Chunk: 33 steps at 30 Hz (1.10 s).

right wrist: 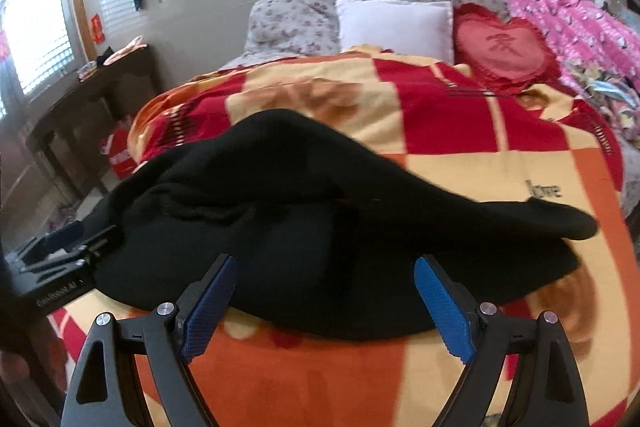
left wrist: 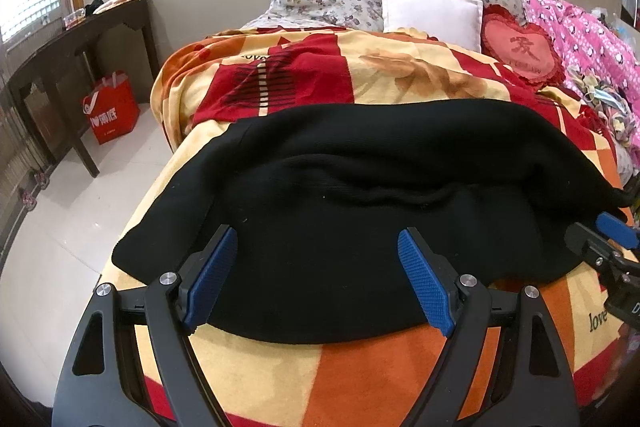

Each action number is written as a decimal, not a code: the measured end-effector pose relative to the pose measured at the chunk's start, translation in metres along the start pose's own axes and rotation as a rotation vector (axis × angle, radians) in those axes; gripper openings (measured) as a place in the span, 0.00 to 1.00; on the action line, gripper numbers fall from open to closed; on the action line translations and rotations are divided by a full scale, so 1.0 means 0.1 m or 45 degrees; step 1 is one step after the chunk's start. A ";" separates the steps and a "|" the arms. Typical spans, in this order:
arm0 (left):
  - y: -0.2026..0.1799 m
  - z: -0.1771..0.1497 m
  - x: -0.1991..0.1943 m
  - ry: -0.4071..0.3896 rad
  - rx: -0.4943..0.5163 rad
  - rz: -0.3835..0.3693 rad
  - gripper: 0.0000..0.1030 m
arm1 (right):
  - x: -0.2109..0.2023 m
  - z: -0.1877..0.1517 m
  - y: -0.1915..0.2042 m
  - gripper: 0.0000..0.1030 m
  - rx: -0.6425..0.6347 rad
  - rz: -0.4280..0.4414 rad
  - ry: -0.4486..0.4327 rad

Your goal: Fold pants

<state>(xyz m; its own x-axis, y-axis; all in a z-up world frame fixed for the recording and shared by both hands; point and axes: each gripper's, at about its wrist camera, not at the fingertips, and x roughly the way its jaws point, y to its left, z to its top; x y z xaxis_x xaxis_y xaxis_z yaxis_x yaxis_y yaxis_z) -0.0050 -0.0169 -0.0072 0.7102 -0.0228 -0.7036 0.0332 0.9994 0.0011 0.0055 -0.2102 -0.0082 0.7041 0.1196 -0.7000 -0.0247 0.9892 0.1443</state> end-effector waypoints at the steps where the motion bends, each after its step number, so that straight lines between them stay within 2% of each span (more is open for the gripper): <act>1: 0.01 0.00 0.00 0.002 -0.004 -0.002 0.81 | 0.02 0.01 0.03 0.86 -0.002 0.009 0.002; 11: 0.05 -0.02 0.09 0.036 -0.026 -0.010 0.81 | 0.14 0.08 0.20 0.86 0.025 0.060 0.024; 33: 0.03 -0.08 0.17 0.065 -0.035 -0.013 0.81 | 0.34 0.01 0.25 0.86 -0.009 0.021 0.069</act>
<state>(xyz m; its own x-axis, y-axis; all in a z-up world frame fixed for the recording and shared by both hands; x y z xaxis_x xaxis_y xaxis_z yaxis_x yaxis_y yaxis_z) 0.0020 -0.0138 -0.0250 0.6731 -0.0327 -0.7389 0.0208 0.9995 -0.0253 0.0297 -0.1819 -0.0277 0.6643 0.1398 -0.7343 -0.0409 0.9877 0.1511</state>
